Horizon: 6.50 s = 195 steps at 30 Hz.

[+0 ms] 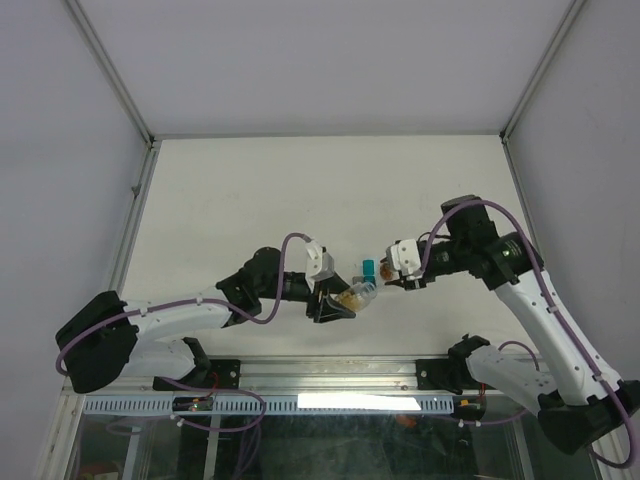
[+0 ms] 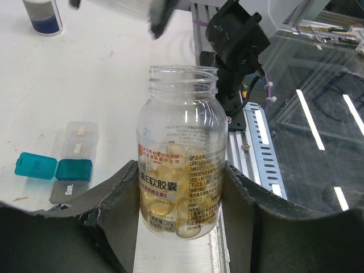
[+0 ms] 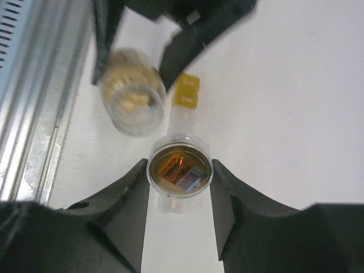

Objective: Sort the pills into containers

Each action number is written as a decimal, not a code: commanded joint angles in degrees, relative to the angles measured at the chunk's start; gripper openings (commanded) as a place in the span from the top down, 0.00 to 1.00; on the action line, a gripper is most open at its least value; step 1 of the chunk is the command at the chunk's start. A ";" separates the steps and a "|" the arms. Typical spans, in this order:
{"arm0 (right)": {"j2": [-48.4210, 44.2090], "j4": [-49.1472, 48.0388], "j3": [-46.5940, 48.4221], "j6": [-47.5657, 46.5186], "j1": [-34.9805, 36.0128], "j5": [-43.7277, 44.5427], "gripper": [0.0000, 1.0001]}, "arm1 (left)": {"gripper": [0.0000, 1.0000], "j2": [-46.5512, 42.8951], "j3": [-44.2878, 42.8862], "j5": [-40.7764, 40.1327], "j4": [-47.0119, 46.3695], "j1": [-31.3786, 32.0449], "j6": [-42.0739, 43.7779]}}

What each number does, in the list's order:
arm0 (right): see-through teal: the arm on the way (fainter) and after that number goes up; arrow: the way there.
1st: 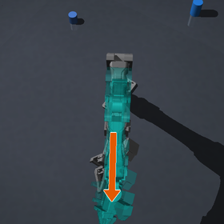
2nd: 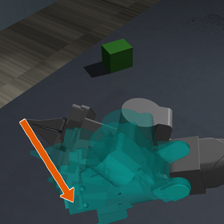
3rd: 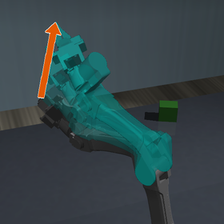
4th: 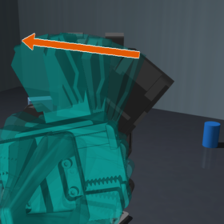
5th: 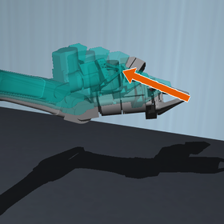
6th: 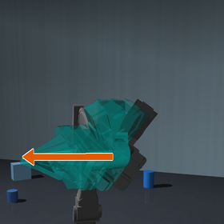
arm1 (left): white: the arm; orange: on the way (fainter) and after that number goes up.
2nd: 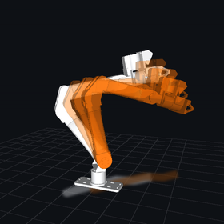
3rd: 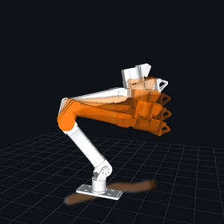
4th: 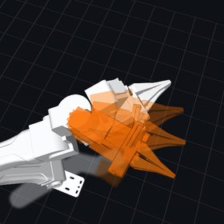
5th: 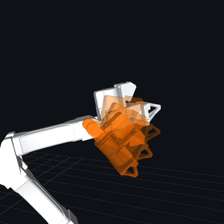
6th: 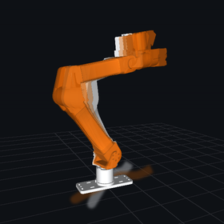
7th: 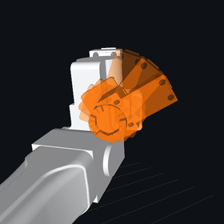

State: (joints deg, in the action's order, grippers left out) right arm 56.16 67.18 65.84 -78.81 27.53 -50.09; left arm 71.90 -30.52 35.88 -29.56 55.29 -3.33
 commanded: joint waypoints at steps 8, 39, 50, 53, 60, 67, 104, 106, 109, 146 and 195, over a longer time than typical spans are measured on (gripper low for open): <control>2.99 -38.55 -21.61 54.26 -21.58 28.33 0.79 | 1.00 -9.64 5.02 -5.53 -3.20 -0.07 -4.08; 14.01 -30.37 -13.91 44.61 -34.70 15.16 0.18 | 1.00 -10.82 -0.09 -3.37 -1.59 0.78 -5.65; -11.29 7.18 -10.09 -17.21 -26.02 -30.33 0.02 | 1.00 -6.28 -3.31 5.74 -1.88 1.14 -0.39; -10.88 5.09 -9.45 -17.05 -19.41 -28.60 0.03 | 1.00 -5.29 -4.83 9.11 0.83 1.08 1.66; -7.79 7.87 -9.02 -24.35 -11.64 -28.29 0.05 | 1.00 -1.39 -7.82 14.34 2.75 0.96 2.98; -5.51 3.49 -10.91 -22.59 -7.72 -28.54 0.08 | 1.00 3.24 -11.48 14.74 2.49 0.96 2.54; -7.20 -10.73 -15.20 -6.45 -0.08 -22.65 0.54 | 0.85 5.72 -11.65 14.22 -4.32 0.96 -2.61; -7.28 -11.65 -14.98 -4.95 -0.08 -22.73 0.61 | 0.66 5.88 -11.27 14.35 -4.77 0.96 -3.11; -7.38 -12.64 -14.34 -2.30 -0.10 -23.13 0.71 | 0.44 6.05 -10.63 14.50 -5.85 1.04 -3.71; -7.86 -14.91 -14.83 1.01 -0.75 -22.26 0.51 | 0.79 9.53 -10.56 17.28 -10.79 1.41 -8.21; -4.62 -39.63 -17.20 52.54 -31.31 -3.48 0.08 | 0.99 -13.47 2.34 -9.80 7.08 -3.99 -3.84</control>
State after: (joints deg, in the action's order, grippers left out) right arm 49.15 21.96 46.19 -18.98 -3.51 -51.37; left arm 56.80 -25.63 29.89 -32.08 51.31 -12.08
